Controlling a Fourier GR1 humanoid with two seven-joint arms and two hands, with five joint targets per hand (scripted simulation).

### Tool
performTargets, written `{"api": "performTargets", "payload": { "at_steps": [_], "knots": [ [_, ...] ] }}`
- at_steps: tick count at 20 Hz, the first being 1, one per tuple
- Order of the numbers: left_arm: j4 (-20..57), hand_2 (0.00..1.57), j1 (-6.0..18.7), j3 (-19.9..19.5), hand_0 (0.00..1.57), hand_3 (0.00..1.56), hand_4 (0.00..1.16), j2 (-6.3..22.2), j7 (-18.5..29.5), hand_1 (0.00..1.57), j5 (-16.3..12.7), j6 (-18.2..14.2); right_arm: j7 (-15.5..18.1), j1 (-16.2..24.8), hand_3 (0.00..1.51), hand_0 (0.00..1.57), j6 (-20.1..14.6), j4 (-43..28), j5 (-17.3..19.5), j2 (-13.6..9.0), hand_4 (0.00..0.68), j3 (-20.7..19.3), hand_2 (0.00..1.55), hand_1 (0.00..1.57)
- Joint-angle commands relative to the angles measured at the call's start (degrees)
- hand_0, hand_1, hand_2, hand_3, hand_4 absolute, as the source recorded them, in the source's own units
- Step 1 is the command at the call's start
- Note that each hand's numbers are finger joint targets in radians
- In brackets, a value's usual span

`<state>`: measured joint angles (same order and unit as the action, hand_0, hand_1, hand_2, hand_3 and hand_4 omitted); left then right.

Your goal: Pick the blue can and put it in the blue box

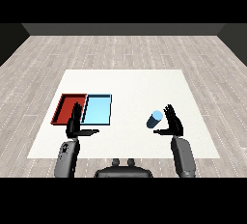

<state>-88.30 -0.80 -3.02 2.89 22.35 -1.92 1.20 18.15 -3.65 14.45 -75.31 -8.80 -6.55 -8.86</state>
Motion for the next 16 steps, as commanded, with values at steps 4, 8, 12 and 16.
{"api": "performTargets", "payload": {
  "at_steps": [4, 8, 12, 16],
  "knots": [
    [-4.01, 0.00, -1.77, 2.14, 0.00, 0.00, 0.00, -1.20, -2.60, 0.00, 1.99, -2.03, 5.42, -5.95, 0.00, 0.00, -3.81, 13.16, 3.59, 1.95, 0.000, 0.45, 0.00, 0.00],
    [-0.52, 0.00, 0.95, -0.48, 0.00, 0.00, 0.00, 0.42, -1.37, 0.00, -0.08, -0.22, -1.54, -5.14, 0.00, 0.00, -0.84, 8.02, -1.72, -1.70, 0.000, -2.32, 0.00, 0.00],
    [-6.50, 0.00, -2.43, -0.04, 0.00, 0.00, 0.00, 0.54, -3.36, 0.00, -1.15, -0.25, -0.11, -3.93, 0.00, 0.00, -2.51, 9.31, -0.54, 1.69, 0.000, 0.24, 0.00, 0.00],
    [-5.11, 0.00, 1.53, 0.37, 0.00, 0.00, 0.00, 0.66, -5.44, 0.00, 1.42, -2.33, 5.18, -10.07, 0.00, 0.00, 0.45, 20.57, -1.68, 0.09, 0.000, -1.86, 0.00, 0.00]
  ]
}}
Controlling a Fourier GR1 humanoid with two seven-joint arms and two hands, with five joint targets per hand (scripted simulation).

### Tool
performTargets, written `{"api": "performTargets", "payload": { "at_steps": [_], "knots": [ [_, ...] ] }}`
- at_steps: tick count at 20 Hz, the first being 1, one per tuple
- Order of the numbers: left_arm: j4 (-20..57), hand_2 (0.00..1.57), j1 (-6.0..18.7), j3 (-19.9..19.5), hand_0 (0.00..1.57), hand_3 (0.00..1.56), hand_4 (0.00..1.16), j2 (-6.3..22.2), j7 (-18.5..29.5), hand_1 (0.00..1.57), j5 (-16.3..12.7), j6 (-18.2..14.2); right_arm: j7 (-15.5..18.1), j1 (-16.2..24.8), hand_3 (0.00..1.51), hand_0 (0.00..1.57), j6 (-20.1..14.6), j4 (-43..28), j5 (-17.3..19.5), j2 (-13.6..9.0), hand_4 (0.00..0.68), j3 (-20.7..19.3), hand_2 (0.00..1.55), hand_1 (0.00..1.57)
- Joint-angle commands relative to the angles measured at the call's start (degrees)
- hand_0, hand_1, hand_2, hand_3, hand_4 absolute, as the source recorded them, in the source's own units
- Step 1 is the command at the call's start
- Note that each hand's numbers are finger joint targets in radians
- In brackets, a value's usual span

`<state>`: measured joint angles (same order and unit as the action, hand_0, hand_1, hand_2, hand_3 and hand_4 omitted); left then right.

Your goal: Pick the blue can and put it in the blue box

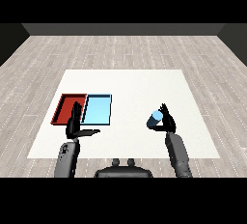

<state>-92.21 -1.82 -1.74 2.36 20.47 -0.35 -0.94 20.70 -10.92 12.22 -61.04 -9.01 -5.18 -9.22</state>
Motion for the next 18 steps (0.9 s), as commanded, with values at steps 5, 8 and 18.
{"api": "performTargets", "payload": {
  "at_steps": [5, 8, 18],
  "knots": [
    [0.08, 0.00, -2.69, 0.27, 0.00, 0.00, 0.00, -0.41, 2.94, 0.00, 0.72, 0.02, 2.41, -3.41, 0.00, 0.00, -1.56, 7.27, -1.10, 0.04, 0.000, -1.08, 0.00, 0.00],
    [-1.40, 0.00, -1.23, -0.22, 0.00, 0.00, 0.00, 0.19, 0.36, 0.00, 0.02, 0.15, -1.77, -7.50, 0.00, 0.00, -2.06, 7.12, -1.82, -0.24, 0.000, -0.72, 0.00, 0.00],
    [3.87, 0.00, 0.25, -1.49, 0.00, 0.00, 0.00, 0.50, 3.97, 0.00, 0.05, 0.88, -4.42, -3.87, 0.00, 0.00, -2.43, 2.04, -3.77, 0.41, 0.000, 1.06, 0.00, 0.00]
  ]
}}
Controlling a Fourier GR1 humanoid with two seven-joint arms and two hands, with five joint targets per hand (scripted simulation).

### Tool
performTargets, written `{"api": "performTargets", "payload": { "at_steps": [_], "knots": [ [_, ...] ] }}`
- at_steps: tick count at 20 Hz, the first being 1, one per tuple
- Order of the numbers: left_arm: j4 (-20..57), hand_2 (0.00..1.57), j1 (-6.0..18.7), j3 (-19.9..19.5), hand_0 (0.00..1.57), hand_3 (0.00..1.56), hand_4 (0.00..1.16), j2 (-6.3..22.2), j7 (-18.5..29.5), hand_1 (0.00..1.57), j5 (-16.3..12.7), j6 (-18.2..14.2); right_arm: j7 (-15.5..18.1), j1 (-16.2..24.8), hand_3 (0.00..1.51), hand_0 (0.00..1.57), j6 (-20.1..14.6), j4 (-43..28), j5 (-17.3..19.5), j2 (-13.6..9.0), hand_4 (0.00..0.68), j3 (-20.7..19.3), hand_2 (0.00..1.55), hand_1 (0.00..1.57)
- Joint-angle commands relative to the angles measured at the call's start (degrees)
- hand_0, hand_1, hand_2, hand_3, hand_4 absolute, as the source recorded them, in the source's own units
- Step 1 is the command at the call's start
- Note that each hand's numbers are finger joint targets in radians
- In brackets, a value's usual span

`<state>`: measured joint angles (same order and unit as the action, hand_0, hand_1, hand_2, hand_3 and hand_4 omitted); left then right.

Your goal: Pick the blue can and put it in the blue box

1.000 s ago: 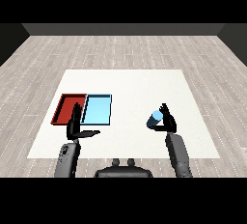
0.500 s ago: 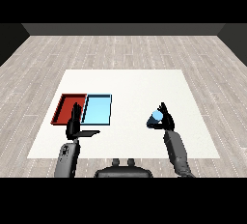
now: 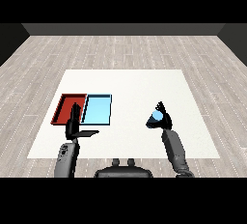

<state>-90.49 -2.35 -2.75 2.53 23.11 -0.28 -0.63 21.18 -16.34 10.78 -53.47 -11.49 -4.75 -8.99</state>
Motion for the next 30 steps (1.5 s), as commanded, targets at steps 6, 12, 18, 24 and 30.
{"api": "performTargets", "payload": {
  "at_steps": [6, 12, 18, 24, 30],
  "knots": [
    [-3.25, 0.00, -0.42, 0.76, 0.00, 0.00, 0.00, -0.79, -3.46, 0.00, -0.22, -0.83, 2.28, -3.47, 0.00, 0.00, -1.59, 4.77, -0.10, 0.09, 0.000, -0.30, 0.00, 0.00],
    [-3.05, 0.00, -0.55, 2.07, 0.00, 0.00, 0.00, -1.15, -3.18, 0.00, 0.15, -0.10, -0.34, -6.86, 1.39, 1.38, -12.27, 7.71, 3.51, 2.38, 0.417, 0.13, 1.41, 1.38],
    [-3.13, 0.00, 0.09, 1.60, 0.00, 0.00, 0.00, -0.74, -3.02, 0.00, 0.77, -0.72, -5.31, -3.51, 1.44, 1.46, -15.29, -0.47, 4.05, 2.89, 0.543, 2.57, 1.46, 1.46],
    [-0.89, 0.00, 1.95, 0.79, 0.00, 0.00, 0.00, -0.06, -2.18, 0.00, 0.90, -0.47, -1.29, 2.18, 1.32, 1.46, -10.95, -6.47, 4.91, 0.33, 0.448, 4.41, 1.47, 1.46],
    [-1.50, 0.00, -0.15, 1.15, 0.00, 0.00, 0.00, 0.99, -2.57, 0.00, -0.89, 2.83, 1.33, 0.01, 1.37, 1.45, -17.12, -8.37, 10.15, 2.22, 0.498, 7.17, 1.47, 1.45]
  ]
}}
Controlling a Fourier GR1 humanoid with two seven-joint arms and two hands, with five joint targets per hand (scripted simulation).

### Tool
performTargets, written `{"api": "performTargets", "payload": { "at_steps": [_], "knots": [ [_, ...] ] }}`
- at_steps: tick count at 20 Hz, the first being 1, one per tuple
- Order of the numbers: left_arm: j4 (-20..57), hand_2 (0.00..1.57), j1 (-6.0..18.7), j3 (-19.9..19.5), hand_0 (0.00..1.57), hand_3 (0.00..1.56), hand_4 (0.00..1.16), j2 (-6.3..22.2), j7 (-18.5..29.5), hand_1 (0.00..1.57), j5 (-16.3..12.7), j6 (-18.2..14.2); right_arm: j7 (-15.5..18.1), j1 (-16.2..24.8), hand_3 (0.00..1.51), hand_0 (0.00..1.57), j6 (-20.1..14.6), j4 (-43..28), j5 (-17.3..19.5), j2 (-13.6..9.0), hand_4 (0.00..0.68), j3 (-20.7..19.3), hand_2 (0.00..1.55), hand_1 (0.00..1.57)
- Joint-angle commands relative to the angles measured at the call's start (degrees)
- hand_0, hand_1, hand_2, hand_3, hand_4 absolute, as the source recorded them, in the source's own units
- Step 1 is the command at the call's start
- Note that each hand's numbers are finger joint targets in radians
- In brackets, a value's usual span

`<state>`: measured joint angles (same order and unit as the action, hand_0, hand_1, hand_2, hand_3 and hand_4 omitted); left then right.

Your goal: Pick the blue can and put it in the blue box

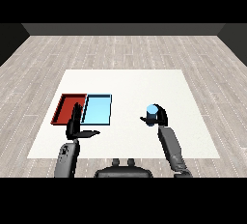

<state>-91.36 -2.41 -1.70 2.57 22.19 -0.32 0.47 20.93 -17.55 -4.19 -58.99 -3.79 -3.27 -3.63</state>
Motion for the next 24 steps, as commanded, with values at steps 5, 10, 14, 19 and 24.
{"api": "performTargets", "payload": {
  "at_steps": [5, 10, 14, 19, 24],
  "knots": [
    [2.50, 0.00, 0.23, 3.20, 0.00, 0.00, 0.00, -1.17, 1.22, 0.00, 2.66, 0.32, -1.86, 3.86, 1.38, 1.46, 0.13, -11.49, 0.76, 1.11, 0.514, 3.13, 1.48, 1.46],
    [3.90, 0.00, 5.32, 5.70, 0.00, 0.00, 0.00, -2.51, -2.90, 0.00, 1.36, -1.15, -8.01, 0.79, 1.36, 1.45, 1.71, -17.80, -0.77, 0.08, 0.534, 4.19, 1.47, 1.45],
    [5.71, 0.00, 9.31, 10.18, 0.00, 0.00, 0.00, -2.55, -4.51, 0.00, -0.66, -6.00, -6.11, -1.44, 1.34, 1.44, -1.76, -14.15, 2.33, 3.06, 0.556, 5.54, 1.47, 1.44],
    [4.09, 0.00, 6.95, 9.99, 0.00, 0.00, 0.00, -2.56, -3.57, 0.00, -0.63, -3.44, -9.44, -3.67, 1.34, 1.45, -2.65, -15.77, 1.80, 3.18, 0.553, 5.02, 1.47, 1.45],
    [8.83, 0.00, 9.30, 11.53, 0.00, 0.00, 0.00, -2.57, -1.70, 0.00, -2.37, -5.11, -5.02, -8.44, 1.37, 1.46, -2.06, -8.30, 0.95, 2.01, 0.566, 5.21, 1.46, 1.46]
  ]
}}
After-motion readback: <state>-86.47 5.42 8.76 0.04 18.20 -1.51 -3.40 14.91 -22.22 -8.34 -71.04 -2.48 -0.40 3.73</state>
